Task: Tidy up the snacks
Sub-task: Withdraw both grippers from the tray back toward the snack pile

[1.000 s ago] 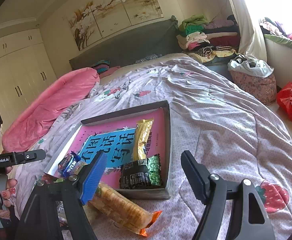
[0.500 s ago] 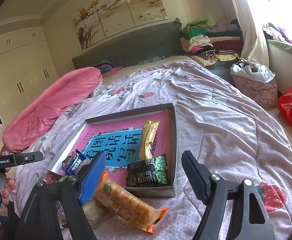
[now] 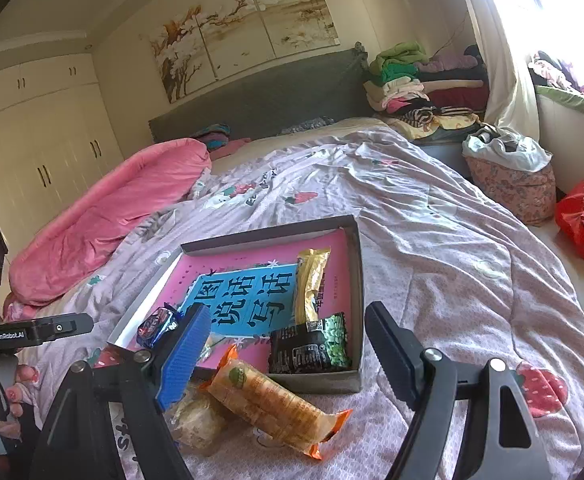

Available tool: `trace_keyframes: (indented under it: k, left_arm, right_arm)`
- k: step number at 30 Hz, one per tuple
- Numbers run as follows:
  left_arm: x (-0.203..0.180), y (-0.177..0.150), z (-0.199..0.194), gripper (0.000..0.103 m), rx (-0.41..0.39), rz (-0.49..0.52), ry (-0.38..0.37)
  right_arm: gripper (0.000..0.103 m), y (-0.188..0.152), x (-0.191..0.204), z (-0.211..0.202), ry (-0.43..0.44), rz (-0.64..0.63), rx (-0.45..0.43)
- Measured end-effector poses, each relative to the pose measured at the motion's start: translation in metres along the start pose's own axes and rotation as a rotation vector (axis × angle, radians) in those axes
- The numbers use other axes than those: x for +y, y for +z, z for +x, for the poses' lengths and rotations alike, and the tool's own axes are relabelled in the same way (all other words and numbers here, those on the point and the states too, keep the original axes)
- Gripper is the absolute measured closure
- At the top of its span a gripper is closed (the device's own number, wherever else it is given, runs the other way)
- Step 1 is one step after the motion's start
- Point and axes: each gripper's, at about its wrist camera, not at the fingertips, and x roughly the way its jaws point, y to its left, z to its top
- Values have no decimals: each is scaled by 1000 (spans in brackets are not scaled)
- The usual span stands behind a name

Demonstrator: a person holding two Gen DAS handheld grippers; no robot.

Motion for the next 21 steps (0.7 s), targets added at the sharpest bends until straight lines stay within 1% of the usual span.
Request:
trace_keyframes:
  k: [12, 21]
  left_arm:
    - [-12, -14, 2, 26, 31, 34, -18]
    - [-16, -20, 0, 26, 38, 54, -24]
  right_arm:
    - [24, -4, 12, -9, 17, -12, 7]
    - [24, -8, 19, -13, 25, -26, 18]
